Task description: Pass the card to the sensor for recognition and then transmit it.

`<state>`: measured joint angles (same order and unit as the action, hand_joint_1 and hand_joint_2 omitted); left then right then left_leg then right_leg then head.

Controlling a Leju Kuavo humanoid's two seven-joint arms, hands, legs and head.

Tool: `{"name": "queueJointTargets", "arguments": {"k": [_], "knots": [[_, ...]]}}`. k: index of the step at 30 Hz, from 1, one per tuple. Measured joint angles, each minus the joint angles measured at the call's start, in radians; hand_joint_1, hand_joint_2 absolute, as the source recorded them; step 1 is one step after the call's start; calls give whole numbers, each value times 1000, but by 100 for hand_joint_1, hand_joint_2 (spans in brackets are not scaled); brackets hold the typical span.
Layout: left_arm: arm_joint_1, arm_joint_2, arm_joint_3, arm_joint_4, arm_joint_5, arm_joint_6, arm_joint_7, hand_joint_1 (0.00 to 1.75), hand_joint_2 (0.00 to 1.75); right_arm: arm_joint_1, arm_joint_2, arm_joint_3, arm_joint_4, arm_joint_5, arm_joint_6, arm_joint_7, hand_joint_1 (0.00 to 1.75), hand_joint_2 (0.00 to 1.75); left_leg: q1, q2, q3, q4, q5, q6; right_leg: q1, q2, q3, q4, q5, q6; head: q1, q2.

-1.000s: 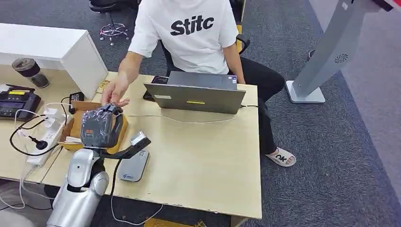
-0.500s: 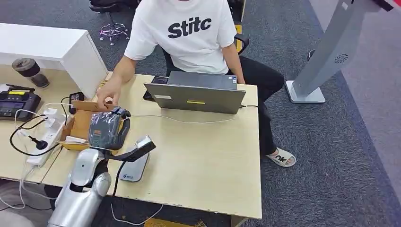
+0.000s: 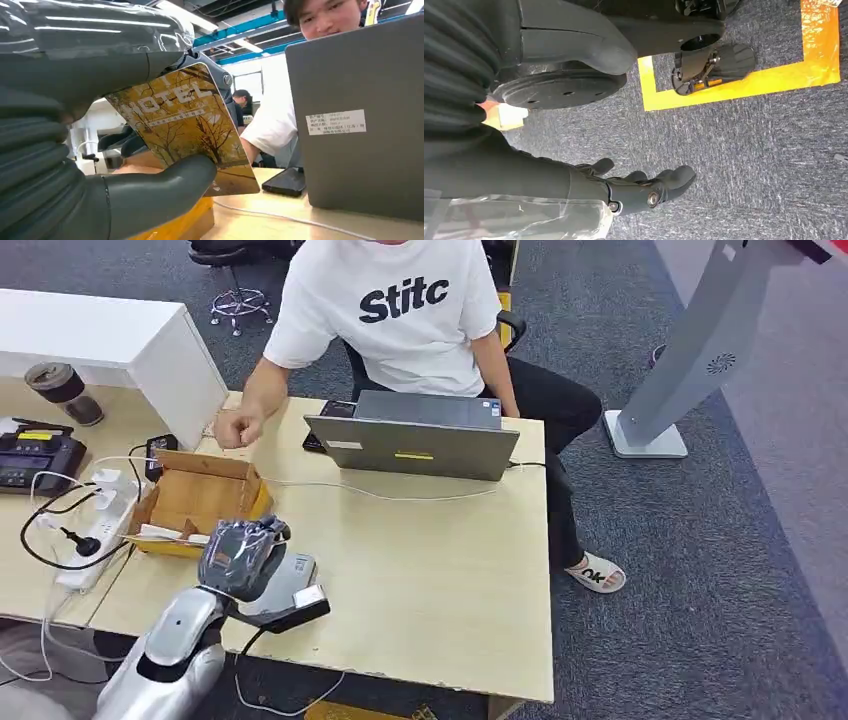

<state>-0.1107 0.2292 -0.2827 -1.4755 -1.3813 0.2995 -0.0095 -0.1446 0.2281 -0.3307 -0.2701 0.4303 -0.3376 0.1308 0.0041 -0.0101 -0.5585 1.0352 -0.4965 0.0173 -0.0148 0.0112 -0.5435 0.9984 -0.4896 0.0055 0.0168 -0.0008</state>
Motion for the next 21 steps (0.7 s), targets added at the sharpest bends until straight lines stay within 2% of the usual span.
{"name": "queueJointTargets", "arguments": {"k": [8,12,15,21], "knots": [[8,19,-11,-8,11,-26,3,175,175,0,0,0,0,-1,-2,-3,0,175,0,0,0,0,0,0,0,0,0,0,0,0,0,0],[28,49,-15,-25,39,-77,13,175,175,2,0,0,0,-13,-4,-18,0,175,0,0,0,0,0,0,0,0,-1,0,0,0,0,0],[47,71,-15,-34,47,-92,25,175,175,3,0,0,0,-12,-5,-20,0,175,0,0,0,0,0,0,0,0,-1,0,0,0,0,0],[86,80,-15,-31,56,-102,34,175,175,2,0,0,3,7,-4,-11,0,175,0,0,-1,0,0,0,0,0,-1,0,0,0,0,0]]}}
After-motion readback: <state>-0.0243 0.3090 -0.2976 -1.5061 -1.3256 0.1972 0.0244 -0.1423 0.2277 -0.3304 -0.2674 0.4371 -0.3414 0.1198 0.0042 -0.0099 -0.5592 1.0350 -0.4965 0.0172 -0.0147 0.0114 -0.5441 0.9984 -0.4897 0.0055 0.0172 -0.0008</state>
